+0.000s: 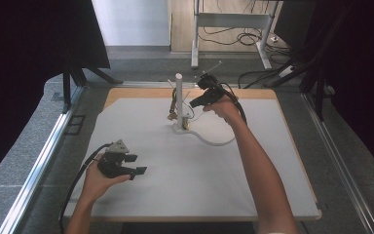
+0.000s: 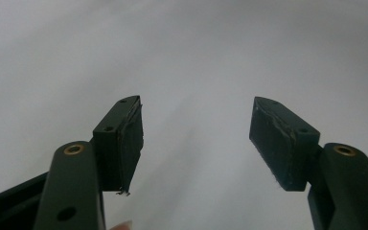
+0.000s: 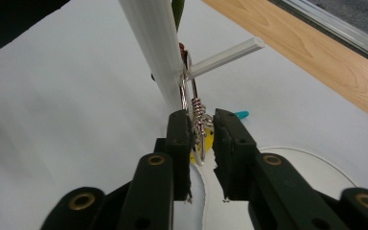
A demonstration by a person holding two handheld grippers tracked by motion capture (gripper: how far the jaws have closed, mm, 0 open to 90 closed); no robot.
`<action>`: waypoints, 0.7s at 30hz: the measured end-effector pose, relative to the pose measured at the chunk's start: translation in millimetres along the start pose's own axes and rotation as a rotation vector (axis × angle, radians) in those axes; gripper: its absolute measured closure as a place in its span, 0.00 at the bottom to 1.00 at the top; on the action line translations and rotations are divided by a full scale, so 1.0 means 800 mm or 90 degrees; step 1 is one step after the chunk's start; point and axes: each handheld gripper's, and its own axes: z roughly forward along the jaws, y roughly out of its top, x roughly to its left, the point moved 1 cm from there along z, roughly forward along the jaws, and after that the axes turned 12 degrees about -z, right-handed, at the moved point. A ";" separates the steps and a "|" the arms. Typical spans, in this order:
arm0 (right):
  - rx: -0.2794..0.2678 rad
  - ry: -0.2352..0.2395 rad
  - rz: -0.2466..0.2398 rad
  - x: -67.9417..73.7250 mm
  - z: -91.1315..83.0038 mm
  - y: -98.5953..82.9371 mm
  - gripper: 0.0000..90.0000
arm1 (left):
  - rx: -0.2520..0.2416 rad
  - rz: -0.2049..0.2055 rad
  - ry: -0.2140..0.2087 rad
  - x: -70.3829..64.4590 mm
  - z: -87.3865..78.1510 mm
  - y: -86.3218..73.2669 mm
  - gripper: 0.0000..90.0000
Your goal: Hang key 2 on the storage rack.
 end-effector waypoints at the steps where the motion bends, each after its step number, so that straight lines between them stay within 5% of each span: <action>1: -0.004 0.000 -0.001 0.000 -0.002 -0.002 0.82 | 0.000 0.000 0.000 0.000 0.000 0.000 0.41; 21: -0.097 -0.010 0.017 0.015 -0.068 -0.092 0.69 | 0.003 -0.004 0.009 -0.001 0.001 0.000 0.41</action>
